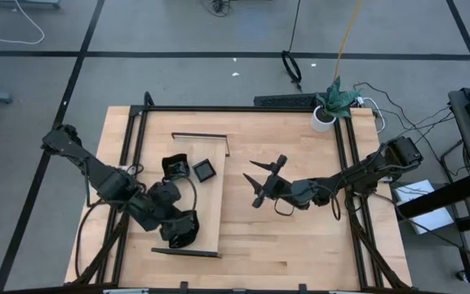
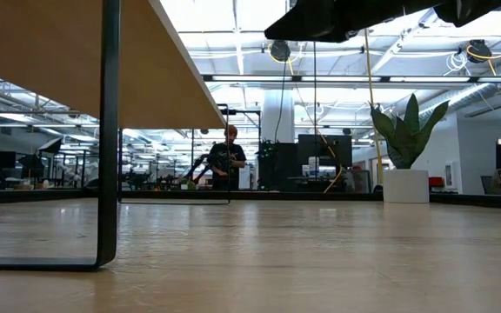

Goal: Pick & Place Mini shaped plates
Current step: Stack the leaf shaped plate on top of the leaf shaped plate on the shelf, then return to Home Position

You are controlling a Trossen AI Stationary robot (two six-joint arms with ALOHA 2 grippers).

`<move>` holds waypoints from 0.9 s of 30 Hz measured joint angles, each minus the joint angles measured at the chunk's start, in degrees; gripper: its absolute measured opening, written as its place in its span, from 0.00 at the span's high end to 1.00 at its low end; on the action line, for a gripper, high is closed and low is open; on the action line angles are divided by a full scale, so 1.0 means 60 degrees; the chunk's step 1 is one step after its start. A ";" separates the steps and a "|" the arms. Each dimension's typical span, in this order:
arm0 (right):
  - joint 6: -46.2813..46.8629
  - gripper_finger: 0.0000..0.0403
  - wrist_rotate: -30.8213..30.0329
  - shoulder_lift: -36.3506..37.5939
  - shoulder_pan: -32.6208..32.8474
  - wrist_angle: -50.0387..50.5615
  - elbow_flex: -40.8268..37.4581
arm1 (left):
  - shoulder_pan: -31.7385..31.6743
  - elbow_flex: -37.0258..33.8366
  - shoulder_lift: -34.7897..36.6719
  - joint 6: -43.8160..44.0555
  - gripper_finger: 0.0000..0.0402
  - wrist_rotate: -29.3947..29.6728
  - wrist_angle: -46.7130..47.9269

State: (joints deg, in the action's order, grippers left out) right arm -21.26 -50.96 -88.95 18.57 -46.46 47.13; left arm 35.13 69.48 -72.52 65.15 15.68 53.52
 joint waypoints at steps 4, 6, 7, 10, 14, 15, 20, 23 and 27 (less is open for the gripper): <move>0.0000 0.50 -0.0003 0.0000 -0.0004 -0.0003 0.0000 | 0.0175 -0.0237 0.0017 0.0263 0.99 -0.0219 -0.0011; -0.0008 0.50 0.0000 0.0000 -0.0004 0.0000 0.0000 | 0.0261 -0.0281 0.0016 0.0252 0.99 -0.0116 0.0020; -0.0049 0.50 -0.0003 0.0000 -0.0004 -0.0001 0.0000 | 0.0291 -0.0288 0.0022 0.0285 0.99 -0.0085 0.0047; -0.0112 0.51 0.0000 0.0000 -0.0004 0.0000 0.0000 | 0.0348 -0.0296 0.0023 0.0605 0.99 -0.0086 0.0176; -0.0088 0.50 0.0000 0.0000 -0.0004 -0.0001 0.0000 | 0.0366 -0.0296 0.0023 0.0849 0.99 0.0186 0.0226; -0.0083 0.50 0.0000 0.0000 0.0000 0.0002 0.0000 | 0.0362 -0.0296 0.0023 0.0918 0.99 0.0200 0.0256; -0.0117 0.50 0.0008 0.0000 0.0085 0.0004 0.0000 | 0.0524 -0.0296 -0.0028 0.1259 0.88 0.0249 0.0400; -0.0210 0.50 0.0015 0.0000 0.0117 0.0002 0.0000 | 0.0637 -0.0296 -0.0046 0.1270 0.79 0.0433 0.0410; -0.0357 0.50 0.0011 0.0000 0.0191 0.0009 0.0000 | 0.0675 -0.0299 -0.0007 0.1206 0.68 0.0662 0.0404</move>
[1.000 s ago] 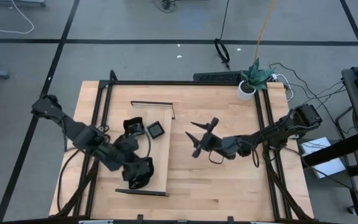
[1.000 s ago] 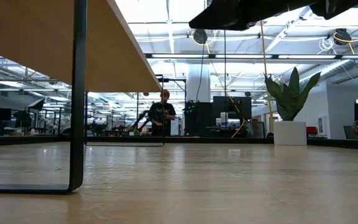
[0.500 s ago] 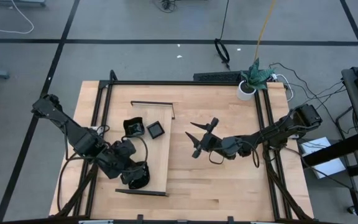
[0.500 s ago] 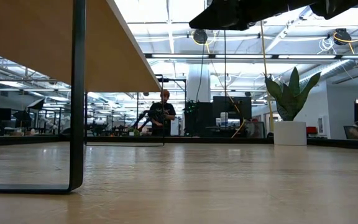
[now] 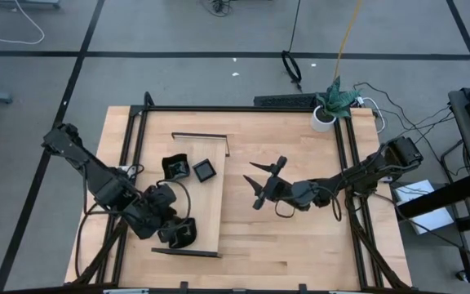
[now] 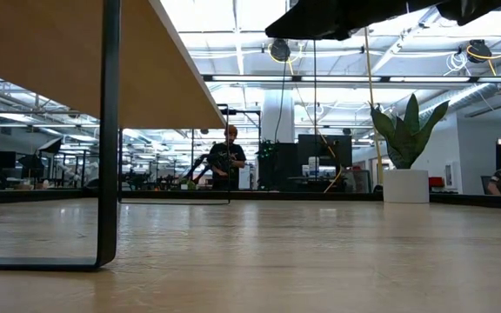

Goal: Pick & Place Mini shaped plates
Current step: Return to Home Position

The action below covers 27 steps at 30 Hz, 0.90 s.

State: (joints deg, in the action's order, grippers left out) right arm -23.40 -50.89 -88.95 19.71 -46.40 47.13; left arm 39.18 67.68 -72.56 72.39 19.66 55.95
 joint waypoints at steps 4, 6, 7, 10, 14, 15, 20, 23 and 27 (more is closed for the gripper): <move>0.0337 0.51 -0.0220 0.0168 0.0316 0.0244 0.0000 | -0.0083 0.0160 0.0285 0.0110 0.61 -0.0581 -0.0039; 0.0738 0.51 -0.0164 0.0525 0.0479 0.0958 0.0003 | -0.0068 0.0345 0.0436 -0.0050 0.59 -0.0674 -0.0273; 0.1028 0.51 0.0033 0.0762 0.0550 0.1535 0.0007 | -0.0047 0.0402 0.0561 -0.0275 0.58 -0.0647 -0.0504; 0.2140 0.51 0.1213 0.1672 0.0658 0.3658 0.0007 | 0.0054 0.0510 0.0885 -0.1603 0.56 -0.0603 -0.1869; 0.3711 0.51 0.3415 0.3345 0.0543 0.6342 0.0007 | 0.0189 0.0506 0.1135 -0.4827 0.56 -0.0804 -0.3149; 0.3875 0.51 0.3836 0.3727 0.0545 0.6738 0.0007 | 0.0189 0.0506 0.1221 -0.5801 0.56 -0.0803 -0.3231; 0.4096 0.51 0.4791 0.5442 0.0618 0.7531 0.0007 | 0.0081 0.0506 0.1669 -0.9516 0.56 -0.0757 -0.3267; 0.4249 0.51 0.4736 0.6133 0.0599 0.7753 0.0007 | 0.0040 0.0402 0.1989 -1.1000 0.55 -0.0792 -0.2838; 0.4569 0.51 0.4774 0.6841 0.0611 0.8209 0.0007 | -0.0712 -0.0311 0.2980 -1.1613 0.56 -0.1138 -0.3630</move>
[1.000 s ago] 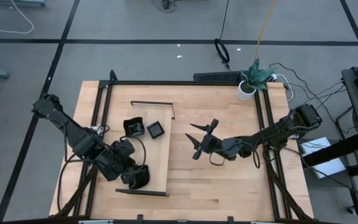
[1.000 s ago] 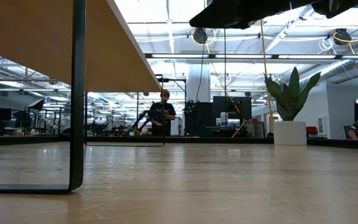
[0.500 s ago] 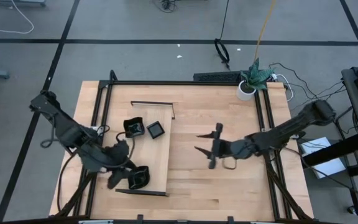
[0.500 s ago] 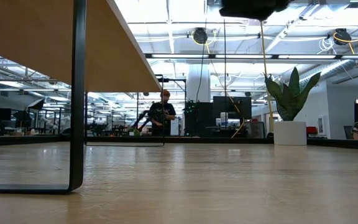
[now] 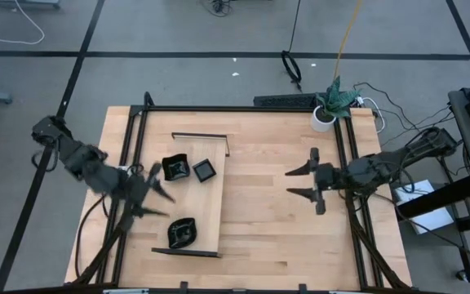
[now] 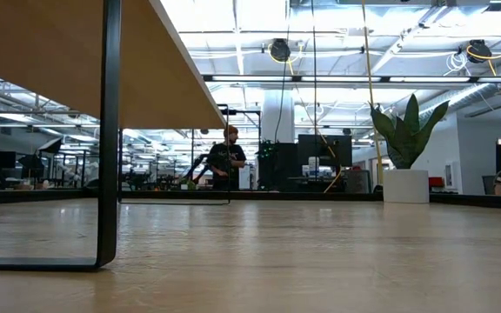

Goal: Pick & Place Mini shaped plates
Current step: Return to Home Position

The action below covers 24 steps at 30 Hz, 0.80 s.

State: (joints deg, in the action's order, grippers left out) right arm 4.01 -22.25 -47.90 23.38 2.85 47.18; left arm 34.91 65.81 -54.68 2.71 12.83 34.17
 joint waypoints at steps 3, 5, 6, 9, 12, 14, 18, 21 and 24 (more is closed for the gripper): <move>-0.0096 0.51 -0.0017 0.0230 -0.0007 0.0317 -0.0004 | -0.0577 -0.1328 0.1159 -0.0613 0.57 -0.0944 -0.0890; -0.0387 0.51 -0.0019 0.0364 -0.0008 0.0889 -0.0013 | -0.1095 -0.2382 0.2068 -0.0635 0.57 -0.1438 -0.1514; -0.0488 0.51 -0.0019 0.0414 -0.0008 0.1149 -0.0016 | -0.1361 -0.2927 0.2621 -0.0545 0.57 -0.1466 -0.1809; -0.0473 0.51 -0.0039 0.0582 -0.0005 0.1131 -0.0200 | -0.2023 -0.4682 0.4356 -0.0143 0.57 -0.1697 -0.2858; -0.0514 0.51 -0.0033 0.0698 -0.0008 0.0857 -0.0299 | -0.2601 -0.6081 0.5920 -0.0101 0.57 -0.1911 -0.4044; -0.0521 0.51 -0.0031 0.0740 -0.0008 0.0833 -0.0302 | -0.2855 -0.6820 0.6720 -0.0317 0.57 -0.2090 -0.4356; -0.1044 0.51 -0.0036 0.0689 -0.0011 0.0603 -0.0305 | -0.3271 -0.7950 0.7800 -0.0402 0.57 -0.2095 -0.4629; -0.1457 0.51 -0.0012 0.0745 -0.0065 0.0234 -0.0403 | -0.3473 -0.8562 0.8342 -0.0323 0.57 -0.2205 -0.4728; -0.1375 0.51 0.0608 0.1128 -0.0072 -0.0498 -0.1093 | -0.3618 -0.9002 0.8949 -0.0251 0.57 -0.2435 -0.4846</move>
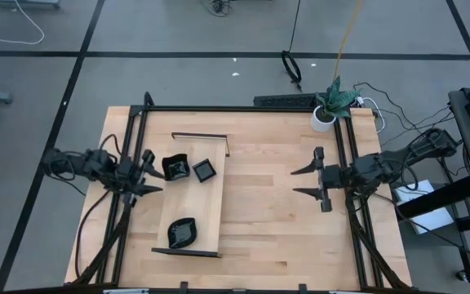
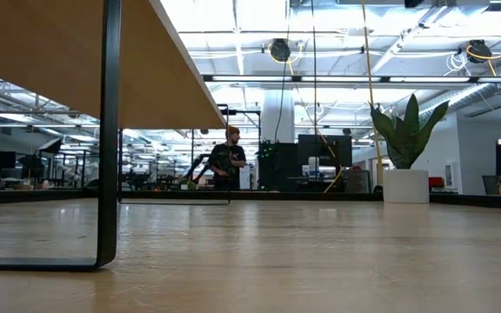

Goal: Pick & Place Mini shaped plates
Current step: Return to Home Position

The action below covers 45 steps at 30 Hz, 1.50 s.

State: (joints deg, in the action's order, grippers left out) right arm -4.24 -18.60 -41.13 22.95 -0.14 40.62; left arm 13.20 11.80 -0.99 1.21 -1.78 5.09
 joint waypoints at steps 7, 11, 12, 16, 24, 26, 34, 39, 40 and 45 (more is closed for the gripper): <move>-0.0002 0.51 0.0085 0.1837 -0.0012 -0.1939 -0.2939 | -0.0370 -0.0520 0.0130 0.0307 0.57 -0.0276 -0.0501; 0.0297 0.51 0.0107 0.2966 -0.0081 -0.2886 -0.4455 | -0.0531 -0.0625 0.0090 0.0315 0.57 -0.0392 -0.0660; 0.0330 0.51 0.0105 0.3215 -0.0083 -0.3221 -0.4847 | -0.0562 -0.0672 0.0083 0.0306 0.57 -0.0400 -0.0764; 0.0340 0.51 0.0117 0.3963 -0.0081 -0.4239 -0.6051 | -0.0599 -0.0851 0.0066 0.0269 0.57 -0.0410 -0.0914; 0.0332 0.51 0.0123 0.4611 -0.0081 -0.3878 -0.6586 | -0.0969 -0.0858 0.0122 0.0404 0.57 -0.1168 -0.1112; -0.0009 0.51 0.0136 0.4717 -0.0081 -0.3957 -0.6593 | -0.1167 -0.0858 0.0119 0.0409 0.57 -0.1341 -0.1083; 0.0043 0.51 0.0822 0.5789 -0.0079 -0.2457 -0.6604 | -0.2004 -0.0858 0.0119 0.0518 0.57 -0.2170 -0.0814; 0.0016 0.51 0.0879 0.6244 -0.0081 -0.1612 -0.6612 | -0.2210 -0.0854 0.0119 0.0553 0.57 -0.2444 -0.0885; 0.0026 0.51 0.0896 0.6242 -0.0081 -0.1569 -0.6612 | -0.2205 -0.0854 0.0119 0.0489 0.57 -0.2444 -0.0885; -0.0140 0.51 0.2656 0.6252 -0.0078 -0.1380 -0.6622 | -0.2205 -0.0854 0.0122 0.0356 0.57 -0.2444 -0.1090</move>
State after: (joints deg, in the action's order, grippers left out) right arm -5.08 -2.66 -3.62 22.48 -8.42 0.89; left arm -0.03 6.68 -0.26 3.34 -16.45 -1.45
